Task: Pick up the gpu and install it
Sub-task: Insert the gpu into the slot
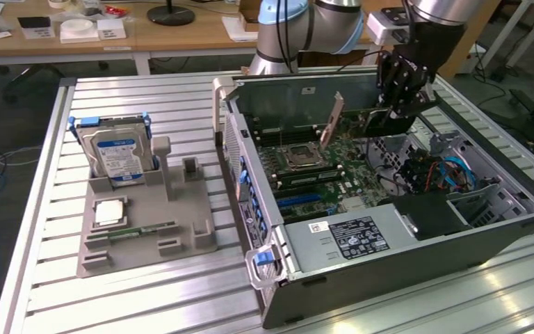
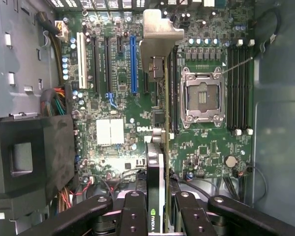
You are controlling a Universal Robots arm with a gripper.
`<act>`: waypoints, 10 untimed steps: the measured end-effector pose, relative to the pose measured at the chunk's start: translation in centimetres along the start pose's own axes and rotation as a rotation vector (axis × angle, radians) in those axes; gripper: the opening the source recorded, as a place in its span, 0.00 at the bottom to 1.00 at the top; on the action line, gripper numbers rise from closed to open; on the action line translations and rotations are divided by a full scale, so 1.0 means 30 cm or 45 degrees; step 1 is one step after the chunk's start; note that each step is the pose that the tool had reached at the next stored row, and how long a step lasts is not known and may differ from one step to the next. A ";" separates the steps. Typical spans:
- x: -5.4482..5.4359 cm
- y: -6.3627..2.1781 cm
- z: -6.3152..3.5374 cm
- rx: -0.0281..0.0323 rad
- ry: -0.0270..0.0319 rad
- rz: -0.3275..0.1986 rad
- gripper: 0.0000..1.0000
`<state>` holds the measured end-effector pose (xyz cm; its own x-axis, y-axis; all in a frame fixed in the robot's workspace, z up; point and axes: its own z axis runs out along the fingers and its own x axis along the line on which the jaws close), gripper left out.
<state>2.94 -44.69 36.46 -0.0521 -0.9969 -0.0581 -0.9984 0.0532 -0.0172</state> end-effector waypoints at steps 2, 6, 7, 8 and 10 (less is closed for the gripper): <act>0.000 0.005 0.000 0.0000 0.0001 0.000 0.27; 0.001 0.010 0.001 0.0000 0.0003 0.000 0.27; 0.001 0.012 0.001 0.0000 0.0001 0.000 0.27; 0.001 0.014 0.002 0.0000 0.0000 0.000 0.27; 0.001 0.021 0.005 -0.0001 0.0002 0.000 0.27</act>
<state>2.32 -44.69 36.30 -0.0522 -0.9970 -0.0579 -0.9984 0.0533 -0.0171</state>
